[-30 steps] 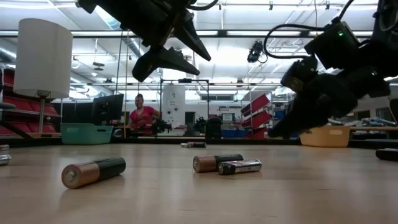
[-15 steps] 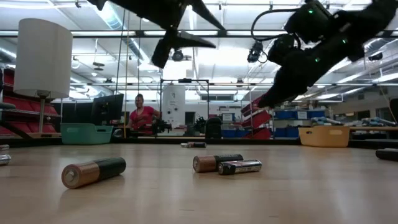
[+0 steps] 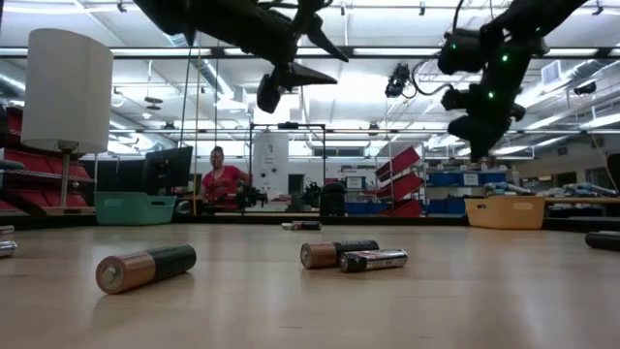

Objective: Sort batteries
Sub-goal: Put the silver battery into the yellow bin, then put the black battery into the blue bin

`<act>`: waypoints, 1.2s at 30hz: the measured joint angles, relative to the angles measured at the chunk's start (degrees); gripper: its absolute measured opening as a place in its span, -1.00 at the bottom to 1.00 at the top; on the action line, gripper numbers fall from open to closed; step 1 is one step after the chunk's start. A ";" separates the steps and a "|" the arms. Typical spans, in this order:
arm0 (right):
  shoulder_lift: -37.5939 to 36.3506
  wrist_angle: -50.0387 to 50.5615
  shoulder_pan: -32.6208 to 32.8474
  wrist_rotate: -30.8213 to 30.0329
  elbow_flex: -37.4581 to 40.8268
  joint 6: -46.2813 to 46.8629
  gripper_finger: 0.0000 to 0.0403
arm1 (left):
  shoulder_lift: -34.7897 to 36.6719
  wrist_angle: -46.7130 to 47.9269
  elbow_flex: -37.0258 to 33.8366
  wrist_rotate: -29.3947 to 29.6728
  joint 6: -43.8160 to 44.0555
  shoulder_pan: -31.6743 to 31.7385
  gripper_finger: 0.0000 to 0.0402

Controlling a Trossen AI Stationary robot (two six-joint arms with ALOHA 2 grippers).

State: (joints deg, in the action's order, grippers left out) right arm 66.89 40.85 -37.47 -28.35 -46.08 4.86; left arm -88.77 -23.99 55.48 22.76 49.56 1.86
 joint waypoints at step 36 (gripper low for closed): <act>-9.62 -19.85 11.48 41.33 2.75 5.83 -0.25 | -0.03 15.88 5.10 -6.97 -17.20 -6.62 -0.37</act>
State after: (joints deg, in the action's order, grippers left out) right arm 57.28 21.00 -25.99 12.98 -43.33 10.69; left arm -88.80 -8.11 60.58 15.79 32.36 -4.75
